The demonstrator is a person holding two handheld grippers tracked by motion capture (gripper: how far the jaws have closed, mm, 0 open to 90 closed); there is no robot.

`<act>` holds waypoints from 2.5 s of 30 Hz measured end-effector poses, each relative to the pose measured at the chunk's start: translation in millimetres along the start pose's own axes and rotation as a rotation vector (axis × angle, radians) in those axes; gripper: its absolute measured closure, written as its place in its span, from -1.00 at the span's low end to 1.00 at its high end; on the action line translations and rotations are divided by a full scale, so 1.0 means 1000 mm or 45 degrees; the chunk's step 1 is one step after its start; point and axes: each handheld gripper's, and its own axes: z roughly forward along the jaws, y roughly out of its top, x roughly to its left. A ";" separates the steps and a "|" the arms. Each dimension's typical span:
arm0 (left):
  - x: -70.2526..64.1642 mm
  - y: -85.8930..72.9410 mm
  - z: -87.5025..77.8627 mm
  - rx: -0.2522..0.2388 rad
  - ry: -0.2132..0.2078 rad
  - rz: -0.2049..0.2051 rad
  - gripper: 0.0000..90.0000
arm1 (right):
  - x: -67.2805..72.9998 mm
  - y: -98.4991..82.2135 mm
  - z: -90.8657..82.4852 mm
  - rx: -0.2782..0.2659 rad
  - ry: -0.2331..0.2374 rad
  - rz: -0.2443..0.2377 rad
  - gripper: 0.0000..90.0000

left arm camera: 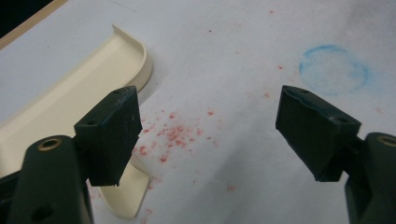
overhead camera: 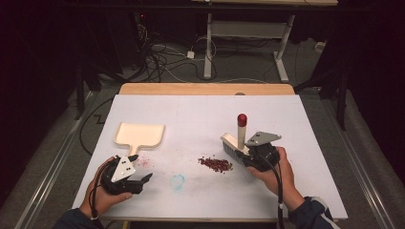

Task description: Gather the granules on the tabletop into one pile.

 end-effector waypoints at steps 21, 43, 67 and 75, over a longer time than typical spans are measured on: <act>0.000 0.001 0.001 -0.007 -0.003 -0.001 -0.51 | 0.034 0.010 0.013 -0.097 -0.084 0.036 0.50; -0.001 0.001 0.000 -0.005 0.006 0.009 -0.51 | -0.013 -0.015 -0.069 -0.139 0.125 -0.066 0.49; -0.002 0.001 0.003 0.019 -0.016 0.011 -0.51 | -0.064 -0.043 -0.079 0.140 0.377 -0.152 0.47; -0.003 0.002 0.006 0.036 -0.032 0.018 -0.51 | -0.098 -0.038 -0.054 0.141 0.291 -0.079 0.30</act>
